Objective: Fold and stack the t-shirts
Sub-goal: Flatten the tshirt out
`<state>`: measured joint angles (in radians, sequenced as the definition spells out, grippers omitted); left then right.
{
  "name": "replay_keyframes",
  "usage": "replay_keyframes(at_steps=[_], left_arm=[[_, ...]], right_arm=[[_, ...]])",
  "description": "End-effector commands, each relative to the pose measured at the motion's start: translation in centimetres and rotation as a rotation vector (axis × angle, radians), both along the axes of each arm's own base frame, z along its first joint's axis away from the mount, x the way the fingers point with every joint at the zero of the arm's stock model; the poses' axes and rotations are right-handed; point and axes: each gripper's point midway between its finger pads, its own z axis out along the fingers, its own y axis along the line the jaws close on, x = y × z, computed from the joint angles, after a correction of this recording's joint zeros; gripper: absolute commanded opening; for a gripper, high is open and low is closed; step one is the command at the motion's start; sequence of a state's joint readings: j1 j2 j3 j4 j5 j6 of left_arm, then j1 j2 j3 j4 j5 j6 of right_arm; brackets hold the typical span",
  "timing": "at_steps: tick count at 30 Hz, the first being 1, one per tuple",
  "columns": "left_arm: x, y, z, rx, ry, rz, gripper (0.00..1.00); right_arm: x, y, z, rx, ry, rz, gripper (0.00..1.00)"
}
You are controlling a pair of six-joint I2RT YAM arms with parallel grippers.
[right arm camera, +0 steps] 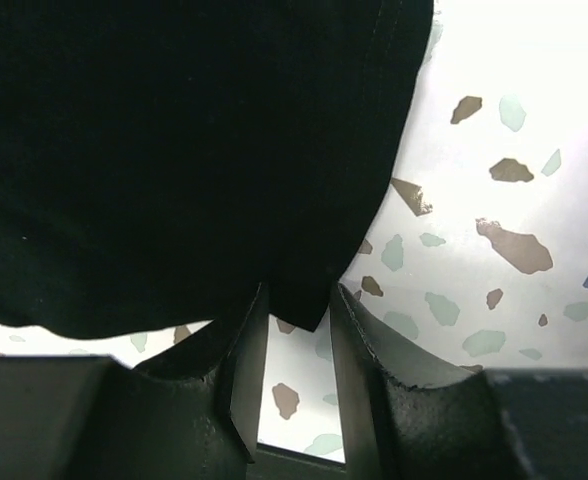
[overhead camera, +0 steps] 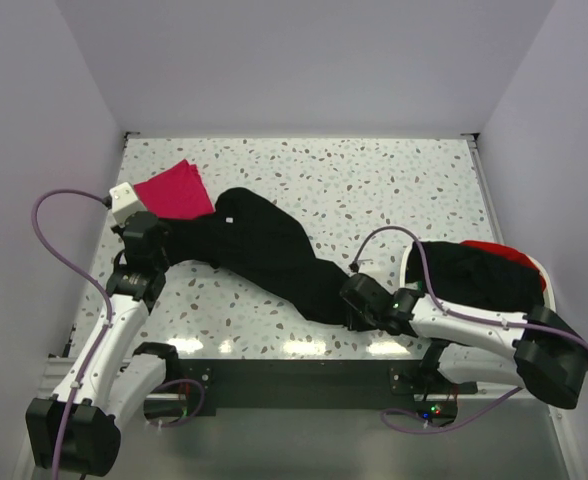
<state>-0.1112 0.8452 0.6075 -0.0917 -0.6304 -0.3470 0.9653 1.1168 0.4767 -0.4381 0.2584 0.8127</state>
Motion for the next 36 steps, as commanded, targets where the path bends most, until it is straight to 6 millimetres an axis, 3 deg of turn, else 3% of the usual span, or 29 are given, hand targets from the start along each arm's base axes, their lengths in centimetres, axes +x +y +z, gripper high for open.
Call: replay_keyframes(at_steps=[1, 6, 10, 11, 15, 19, 24, 27, 28, 29, 31, 32, 34, 36], left_arm=[[0.2, 0.4, 1.4, 0.006, -0.059, 0.009, 0.0], [0.3, 0.3, 1.3, 0.004, -0.059, 0.002, 0.0], [0.4, 0.0, 1.3, -0.002, -0.061, -0.012, 0.0], [0.4, 0.0, 1.3, -0.002, -0.061, -0.017, 0.0], [0.8, -0.6, 1.1, -0.013, -0.063, -0.049, 0.0], [1.9, -1.9, 1.2, -0.045, -0.089, -0.115, 0.0], [3.6, -4.9, 1.3, -0.113, -0.108, -0.269, 0.0], [4.0, -5.7, 4.1, -0.136, -0.161, -0.312, 0.0], [4.1, -5.8, 6.1, -0.136, -0.195, -0.318, 0.0], [3.9, -6.0, 7.4, -0.139, -0.219, -0.325, 0.0], [3.1, -5.9, 11.9, -0.143, -0.32, -0.328, 0.0], [2.6, -5.8, 12.7, -0.149, -0.328, -0.325, 0.0], [1.2, -5.9, 17.0, -0.148, -0.419, -0.342, 0.0], [-0.1, -5.9, 20.0, -0.143, -0.478, -0.352, 0.0]], right_arm=[[-0.1, -0.8, -0.5, -0.072, 0.006, -0.04, 0.33], [-0.7, -1.2, -1.2, -0.109, 0.033, -0.05, 0.22], [-0.9, -0.9, -1.7, -0.109, 0.046, -0.042, 0.01], [-0.8, -0.6, -1.5, -0.101, 0.045, -0.035, 0.0], [0.2, -0.2, 0.3, -0.094, -0.003, -0.032, 0.0], [2.5, -0.3, 4.0, -0.105, -0.123, -0.052, 0.0], [7.3, 0.5, 11.1, -0.033, -0.32, -0.11, 0.0], [9.7, 0.5, 16.3, 0.012, -0.425, -0.138, 0.0], [10.1, 0.4, 17.8, 0.026, -0.454, -0.142, 0.0], [10.7, 0.6, 20.8, 0.055, -0.508, -0.138, 0.0], [11.0, 0.1, 24.5, 0.09, -0.575, -0.146, 0.0], [11.2, 0.1, 27.9, 0.13, -0.632, -0.14, 0.0], [10.9, -0.4, 31.8, 0.186, -0.703, -0.138, 0.0], [10.6, -0.8, 36.4, 0.24, -0.797, -0.113, 0.0]])
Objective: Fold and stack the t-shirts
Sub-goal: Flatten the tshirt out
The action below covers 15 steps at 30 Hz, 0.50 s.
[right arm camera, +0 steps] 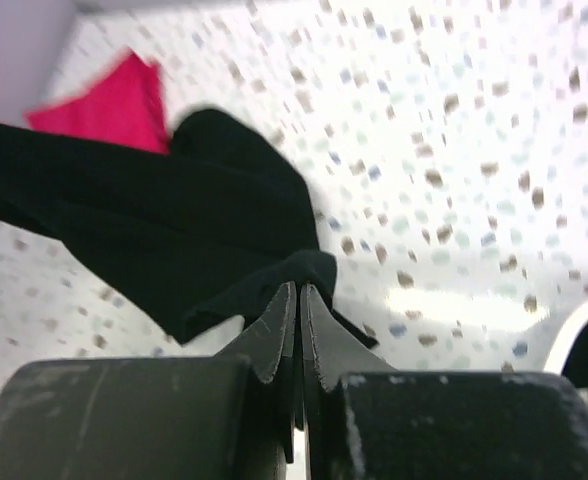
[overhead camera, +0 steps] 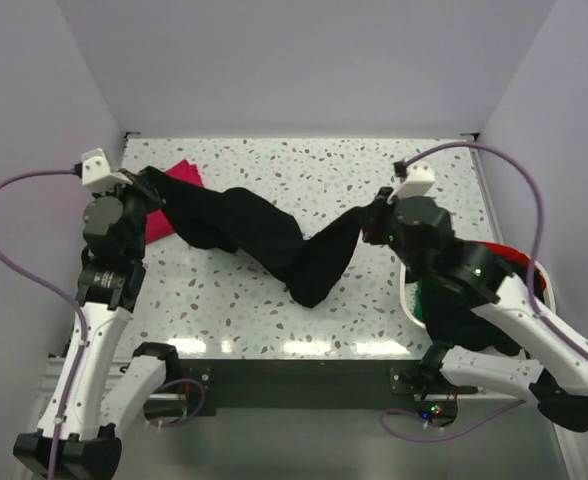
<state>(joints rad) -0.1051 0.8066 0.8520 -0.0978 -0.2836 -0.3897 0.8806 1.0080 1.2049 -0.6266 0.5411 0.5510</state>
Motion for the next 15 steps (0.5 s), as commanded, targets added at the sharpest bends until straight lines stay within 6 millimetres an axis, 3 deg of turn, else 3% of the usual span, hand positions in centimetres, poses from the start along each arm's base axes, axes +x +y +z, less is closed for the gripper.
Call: replay_keyframes(at_steps=[1, 2, 4, 5, 7, 8, 12, 13, 15], left_arm=[[-3.2, 0.1, 10.4, -0.036, -0.236, -0.017, 0.0], [-3.8, 0.2, 11.7, -0.029, -0.257, -0.015, 0.0], [-6.0, 0.3, 15.8, -0.027, -0.337, -0.02, 0.0], [-6.9, 0.4, 17.3, -0.026, -0.368, -0.024, 0.0], [-9.3, 0.3, 21.0, -0.018, -0.443, -0.042, 0.0], [-10.2, 0.2, 22.1, -0.012, -0.469, -0.052, 0.0], [-14.7, 0.4, 27.7, -0.002, -0.602, -0.066, 0.0], [-15.3, 0.3, 28.3, 0.001, -0.619, -0.069, 0.0], [-16.2, 0.2, 29.8, 0.009, -0.654, -0.084, 0.0]], right_arm=[[-0.6, -2.5, 8.6, 0.044, -0.206, 0.002, 0.0], [-1.1, -3.0, 11.3, 0.064, -0.259, 0.019, 0.0], [-1.8, -3.8, 13.9, 0.091, -0.315, 0.029, 0.0], [-2.5, -4.6, 16.4, 0.113, -0.368, 0.036, 0.0], [-3.6, -5.0, 18.7, 0.139, -0.414, 0.074, 0.0], [-4.3, -5.8, 20.9, 0.164, -0.458, 0.083, 0.0], [-6.1, -6.7, 24.7, 0.192, -0.533, 0.135, 0.0], [-6.6, -7.3, 26.0, 0.201, -0.562, 0.135, 0.0], [-6.6, -7.1, 26.7, 0.192, -0.57, 0.145, 0.0]])
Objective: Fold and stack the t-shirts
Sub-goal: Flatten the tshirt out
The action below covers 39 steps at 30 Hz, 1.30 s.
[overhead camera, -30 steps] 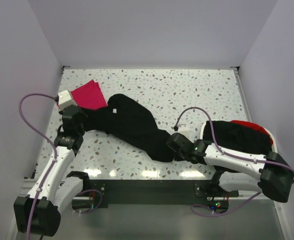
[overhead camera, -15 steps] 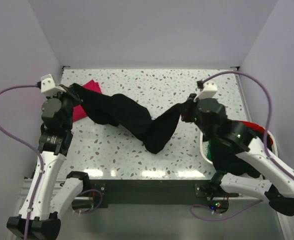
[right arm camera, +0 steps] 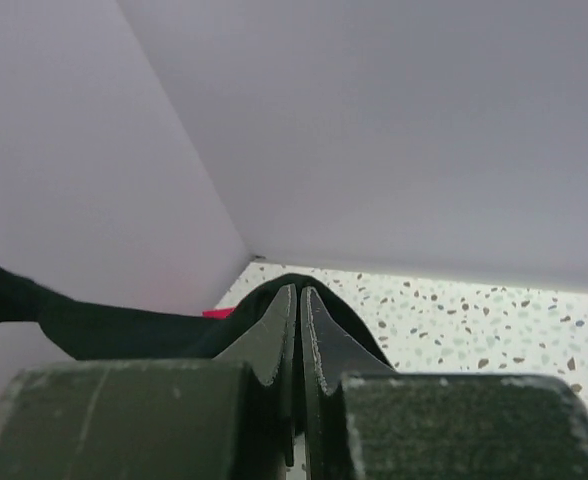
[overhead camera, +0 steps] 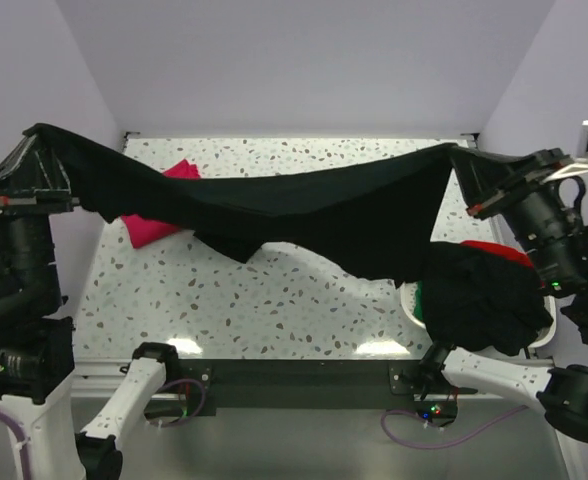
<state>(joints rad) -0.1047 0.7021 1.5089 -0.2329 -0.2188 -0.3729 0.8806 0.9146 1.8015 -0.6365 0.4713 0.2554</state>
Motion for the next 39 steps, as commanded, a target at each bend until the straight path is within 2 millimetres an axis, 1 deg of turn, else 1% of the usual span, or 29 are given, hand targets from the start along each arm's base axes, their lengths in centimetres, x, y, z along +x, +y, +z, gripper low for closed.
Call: replay_keyframes(at_steps=[1, 3, 4, 5, 6, 7, 8, 9, 10, 11, 13, 14, 15, 16, 17, 19, 20, 22, 25, 26, 28, 29, 31, 32, 34, 35, 36, 37, 39], left_arm=[[-1.3, -0.5, 2.1, 0.048, -0.044, -0.019, 0.0], [-0.4, -1.2, 2.8, 0.064, -0.057, -0.049, 0.0], [0.3, -1.6, 2.8, 0.069, -0.054, -0.063, 0.0], [2.4, -2.2, 2.3, 0.081, -0.022, -0.083, 0.0], [3.6, -2.6, 2.2, 0.085, -0.014, -0.099, 0.0], [5.0, -2.9, 1.7, 0.09, 0.01, -0.109, 0.0], [8.1, -3.6, 0.1, 0.103, 0.067, -0.134, 0.0], [10.8, -4.3, -1.1, 0.111, 0.105, -0.155, 0.0], [11.0, -4.3, -1.1, 0.108, 0.101, -0.155, 0.0], [13.5, -4.7, -2.7, 0.113, 0.149, -0.165, 0.0], [15.9, -5.1, -4.5, 0.116, 0.184, -0.178, 0.0], [17.4, -5.4, -5.6, 0.118, 0.209, -0.185, 0.0], [18.2, -5.5, -6.5, 0.118, 0.221, -0.188, 0.0], [19.2, -5.6, -7.0, 0.115, 0.217, -0.187, 0.0], [19.4, -5.6, -6.9, 0.115, 0.209, -0.187, 0.0], [19.7, -5.6, -6.9, 0.119, 0.205, -0.184, 0.0], [19.4, -6.0, -6.7, 0.133, 0.196, -0.206, 0.0], [18.6, -6.2, -5.6, 0.142, 0.161, -0.213, 0.0], [15.7, -6.0, -2.9, 0.16, 0.084, -0.212, 0.0], [14.0, -6.0, -1.3, 0.167, 0.041, -0.213, 0.0], [12.2, -6.0, 0.2, 0.181, 0.006, -0.217, 0.0], [10.3, -6.1, 1.8, 0.192, -0.04, -0.228, 0.0], [8.6, -6.2, 3.0, 0.203, -0.072, -0.238, 0.0], [6.7, -6.4, 4.4, 0.215, -0.114, -0.248, 0.0], [4.8, -6.5, 5.6, 0.229, -0.15, -0.257, 0.0], [2.6, -6.4, 7.2, 0.237, -0.202, -0.256, 0.0], [2.0, -6.4, 7.2, 0.24, -0.191, -0.259, 0.0], [0.6, -6.3, 8.0, 0.249, -0.217, -0.253, 0.0], [-2.2, -6.1, 9.7, 0.259, -0.274, -0.246, 0.0]], right_arm=[[-0.3, 0.1, 1.9, -0.065, -0.061, 0.018, 0.0], [0.9, 0.7, 1.6, -0.099, -0.045, -0.012, 0.0], [1.8, 0.3, 1.4, -0.112, -0.032, -0.072, 0.0], [2.5, 0.3, 1.4, -0.116, -0.028, -0.103, 0.0], [3.7, 1.0, 0.7, -0.142, -0.01, -0.13, 0.0], [4.7, 0.8, 0.0, -0.165, 0.01, -0.19, 0.0], [5.3, 1.0, 0.0, -0.162, 0.008, -0.216, 0.0], [6.6, 1.2, -1.3, -0.203, 0.033, -0.267, 0.0], [7.2, 1.5, -1.7, -0.217, 0.037, -0.285, 0.0], [7.9, 1.5, -1.7, -0.21, 0.033, -0.314, 0.0], [10.0, 2.4, -3.3, -0.242, 0.061, -0.335, 0.0], [11.5, 2.0, -3.8, -0.25, 0.072, -0.349, 0.0], [12.5, 1.9, -4.4, -0.255, 0.087, -0.356, 0.0], [14.6, 1.8, -5.6, -0.266, 0.115, -0.364, 0.0], [15.6, 1.2, -6.2, -0.271, 0.134, -0.392, 0.0], [17.0, 1.7, -6.8, -0.277, 0.148, -0.367, 0.0], [17.8, 1.4, -7.4, -0.285, 0.163, -0.377, 0.0], [17.9, 1.9, -7.1, -0.278, 0.156, -0.349, 0.0], [16.6, 2.2, -5.3, -0.241, 0.113, -0.294, 0.0], [16.2, 2.2, -4.9, -0.232, 0.104, -0.284, 0.0], [14.7, 1.6, -3.2, -0.205, 0.067, -0.27, 0.0], [14.1, 1.4, -2.7, -0.203, 0.058, -0.265, 0.0], [12.3, 0.4, -0.8, -0.174, 0.014, -0.26, 0.0], [11.6, 0.1, -0.3, -0.169, 0.002, -0.256, 0.0], [9.6, -0.7, 1.5, -0.143, -0.044, -0.241, 0.0], [8.9, -0.9, 1.9, -0.14, -0.054, -0.23, 0.0], [8.3, -1.2, 2.4, -0.135, -0.065, -0.226, 0.0], [6.9, -2.0, 3.7, -0.119, -0.099, -0.227, 0.0], [5.5, -2.7, 4.6, -0.118, -0.126, -0.222, 0.0]])
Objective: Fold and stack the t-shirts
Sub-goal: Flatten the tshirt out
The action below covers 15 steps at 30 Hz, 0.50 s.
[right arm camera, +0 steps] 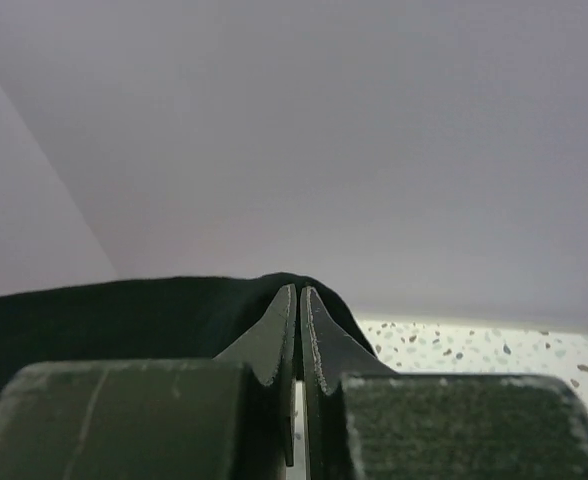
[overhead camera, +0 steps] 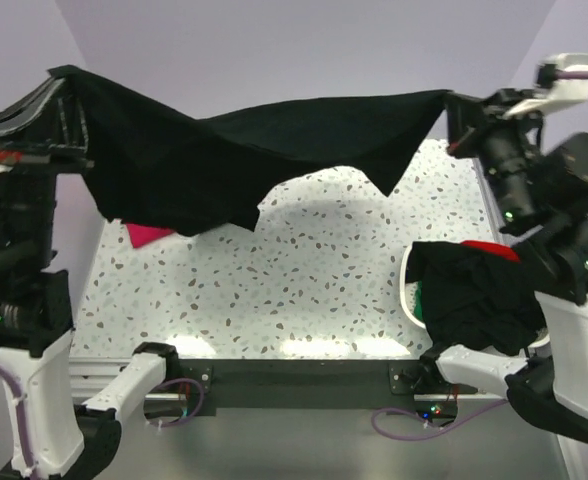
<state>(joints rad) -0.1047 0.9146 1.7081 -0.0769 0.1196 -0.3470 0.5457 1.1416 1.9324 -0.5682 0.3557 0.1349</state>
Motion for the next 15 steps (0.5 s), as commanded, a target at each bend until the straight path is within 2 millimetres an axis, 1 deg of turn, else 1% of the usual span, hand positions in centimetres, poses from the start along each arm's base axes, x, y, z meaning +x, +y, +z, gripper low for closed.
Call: replay_keyframes(at_steps=[1, 2, 3, 4, 5, 6, 7, 8, 9, 11, 12, 13, 14, 15], left_arm=[[-5.2, 0.2, 3.6, 0.041, -0.141, 0.009, 0.0], [-7.3, 0.5, 4.7, 0.036, -0.182, 0.02, 0.0], [-8.2, 0.8, 5.3, 0.033, -0.202, 0.034, 0.0], [-9.1, 1.4, 5.8, 0.025, -0.222, 0.066, 0.0], [-10.7, 1.9, 6.8, 0.019, -0.253, 0.086, 0.0], [-11.4, 2.2, 7.3, 0.012, -0.27, 0.101, 0.0], [-11.6, 2.5, 7.7, 0.018, -0.277, 0.122, 0.0], [-12.8, 2.9, 8.4, 0.009, -0.3, 0.137, 0.0], [-13.1, 2.9, 8.7, 0.01, -0.308, 0.139, 0.0], [-12.7, 2.8, 9.0, 0.015, -0.317, 0.14, 0.0], [-12.1, 2.7, 9.0, 0.015, -0.313, 0.136, 0.0], [-10.5, 2.4, 8.7, 0.019, -0.29, 0.13, 0.0], [-8.4, 2.1, 8.0, 0.027, -0.258, 0.122, 0.0], [-6.7, 1.9, 7.4, 0.03, -0.229, 0.116, 0.0]], right_arm=[[-4.0, -1.8, 4.1, 0.03, -0.119, 0.032, 0.0], [-5.2, -2.4, 4.7, 0.039, -0.142, 0.038, 0.0], [-5.7, -2.7, 5.0, 0.038, -0.153, 0.039, 0.0], [-6.6, -3.1, 5.8, 0.048, -0.176, 0.041, 0.0], [-7.5, -3.7, 6.3, 0.054, -0.194, 0.041, 0.0], [-8.2, -3.9, 6.9, 0.056, -0.213, 0.048, 0.0], [-8.7, -4.0, 7.2, 0.054, -0.221, 0.057, 0.0], [-8.7, -3.9, 7.1, 0.039, -0.21, 0.063, 0.0], [-9.0, -4.0, 7.5, 0.037, -0.22, 0.069, 0.0], [-8.6, -3.8, 7.2, 0.024, -0.209, 0.064, 0.0], [-7.2, -3.1, 6.5, 0.009, -0.178, 0.055, 0.0], [-6.1, -3.4, 5.8, 0.003, -0.15, 0.011, 0.0], [-4.8, -3.1, 5.2, -0.005, -0.129, -0.013, 0.0], [-2.4, -2.2, 3.4, -0.042, -0.073, -0.035, 0.0]])
